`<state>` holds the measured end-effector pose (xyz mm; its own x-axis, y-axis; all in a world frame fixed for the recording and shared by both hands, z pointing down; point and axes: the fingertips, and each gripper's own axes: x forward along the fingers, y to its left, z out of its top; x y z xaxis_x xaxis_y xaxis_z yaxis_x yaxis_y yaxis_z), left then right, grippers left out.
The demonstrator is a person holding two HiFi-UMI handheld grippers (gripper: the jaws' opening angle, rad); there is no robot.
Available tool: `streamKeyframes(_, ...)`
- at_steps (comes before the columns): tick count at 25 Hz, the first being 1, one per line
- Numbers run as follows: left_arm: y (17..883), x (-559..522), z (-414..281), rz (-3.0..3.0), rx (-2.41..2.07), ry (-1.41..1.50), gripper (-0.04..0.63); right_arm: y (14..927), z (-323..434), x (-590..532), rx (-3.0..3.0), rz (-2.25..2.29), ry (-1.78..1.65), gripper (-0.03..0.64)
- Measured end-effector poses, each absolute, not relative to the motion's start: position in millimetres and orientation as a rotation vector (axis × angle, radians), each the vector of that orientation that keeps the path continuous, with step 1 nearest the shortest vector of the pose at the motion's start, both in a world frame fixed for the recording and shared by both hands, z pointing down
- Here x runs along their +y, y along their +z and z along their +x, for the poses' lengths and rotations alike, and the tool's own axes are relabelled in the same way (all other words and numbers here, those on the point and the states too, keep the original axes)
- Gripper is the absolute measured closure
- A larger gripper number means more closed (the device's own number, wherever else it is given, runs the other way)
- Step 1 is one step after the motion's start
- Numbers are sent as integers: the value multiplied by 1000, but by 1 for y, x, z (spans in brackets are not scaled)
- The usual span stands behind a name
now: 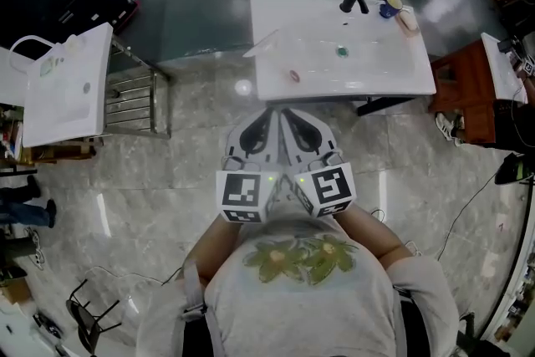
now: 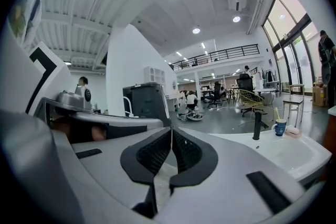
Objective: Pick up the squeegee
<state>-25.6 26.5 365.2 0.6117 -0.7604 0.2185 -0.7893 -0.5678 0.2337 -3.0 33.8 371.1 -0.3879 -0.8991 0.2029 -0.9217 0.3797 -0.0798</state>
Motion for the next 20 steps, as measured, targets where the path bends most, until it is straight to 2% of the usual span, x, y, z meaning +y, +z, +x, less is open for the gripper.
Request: streamKeyframes(20,393,-24,-30,2584,-1068,214,588,401,-9,-23,-2369,1678,291,592)
